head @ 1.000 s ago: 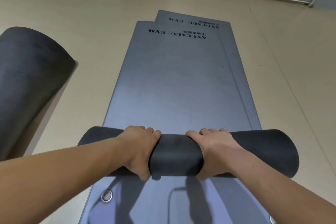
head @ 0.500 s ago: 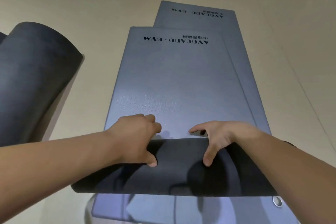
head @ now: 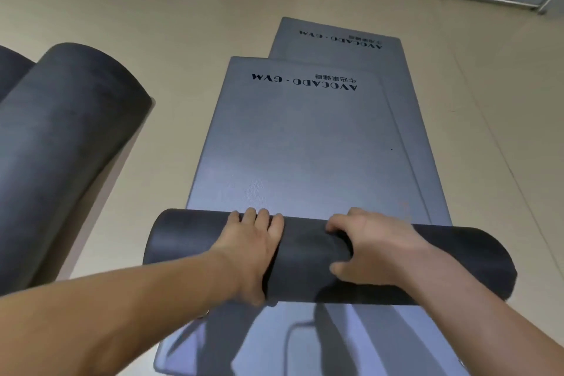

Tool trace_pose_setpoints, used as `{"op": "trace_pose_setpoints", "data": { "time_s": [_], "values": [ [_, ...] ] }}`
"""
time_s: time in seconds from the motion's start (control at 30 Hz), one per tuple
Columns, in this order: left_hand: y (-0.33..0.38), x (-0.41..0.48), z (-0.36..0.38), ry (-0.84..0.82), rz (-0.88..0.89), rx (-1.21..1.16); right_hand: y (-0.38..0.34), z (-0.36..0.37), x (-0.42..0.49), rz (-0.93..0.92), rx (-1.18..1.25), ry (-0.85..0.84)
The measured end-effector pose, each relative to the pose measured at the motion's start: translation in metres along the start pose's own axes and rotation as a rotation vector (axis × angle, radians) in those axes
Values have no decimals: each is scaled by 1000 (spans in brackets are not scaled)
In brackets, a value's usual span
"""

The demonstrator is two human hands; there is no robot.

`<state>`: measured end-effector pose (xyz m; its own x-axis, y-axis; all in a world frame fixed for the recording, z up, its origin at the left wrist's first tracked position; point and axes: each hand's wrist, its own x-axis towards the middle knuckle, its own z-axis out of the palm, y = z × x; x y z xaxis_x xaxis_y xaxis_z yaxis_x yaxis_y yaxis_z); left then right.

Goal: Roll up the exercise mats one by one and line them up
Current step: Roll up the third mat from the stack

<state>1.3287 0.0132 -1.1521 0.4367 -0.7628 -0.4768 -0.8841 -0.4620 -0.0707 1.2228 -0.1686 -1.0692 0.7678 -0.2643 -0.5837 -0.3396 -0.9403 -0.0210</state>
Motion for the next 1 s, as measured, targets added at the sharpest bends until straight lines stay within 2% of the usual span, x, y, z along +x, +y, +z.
{"op": "trace_pose_setpoints", "data": {
  "time_s": [0.13, 0.2, 0.27, 0.37, 0.4, 0.53, 0.63, 0.73, 0.87, 0.93, 1.0],
  "values": [
    [-29, 23, -27, -119, 23, -121, -22, 30, 9, 125, -202, -65],
    [-37, 29, -35, -152, 14, -150, -26, 44, 21, 168, -251, -26],
    [-35, 26, -39, -77, 6, -73, -23, 48, 33, 166, -283, 12],
    [-22, 6, -29, 185, 47, 146, -8, 33, 48, 122, -254, 30],
    [-18, -1, -21, 224, 50, 175, -3, 25, 53, 94, -226, 40],
    [-12, -11, 14, 95, 1, 193, 13, -3, 66, 39, -36, 92],
    [-12, 5, 25, 125, -27, 178, 16, -3, 69, 43, 55, 183],
    [-19, 29, 29, 167, -65, 174, 11, 10, 60, 32, -42, 251],
    [-36, 50, 20, 196, -61, 110, -2, 43, 59, 86, -184, 152],
    [-45, 56, 8, 205, -26, 35, -1, 56, 72, 91, -277, 236],
    [-52, 59, -2, 197, -2, -10, 4, 52, 81, 85, -268, 274]
  ]
}}
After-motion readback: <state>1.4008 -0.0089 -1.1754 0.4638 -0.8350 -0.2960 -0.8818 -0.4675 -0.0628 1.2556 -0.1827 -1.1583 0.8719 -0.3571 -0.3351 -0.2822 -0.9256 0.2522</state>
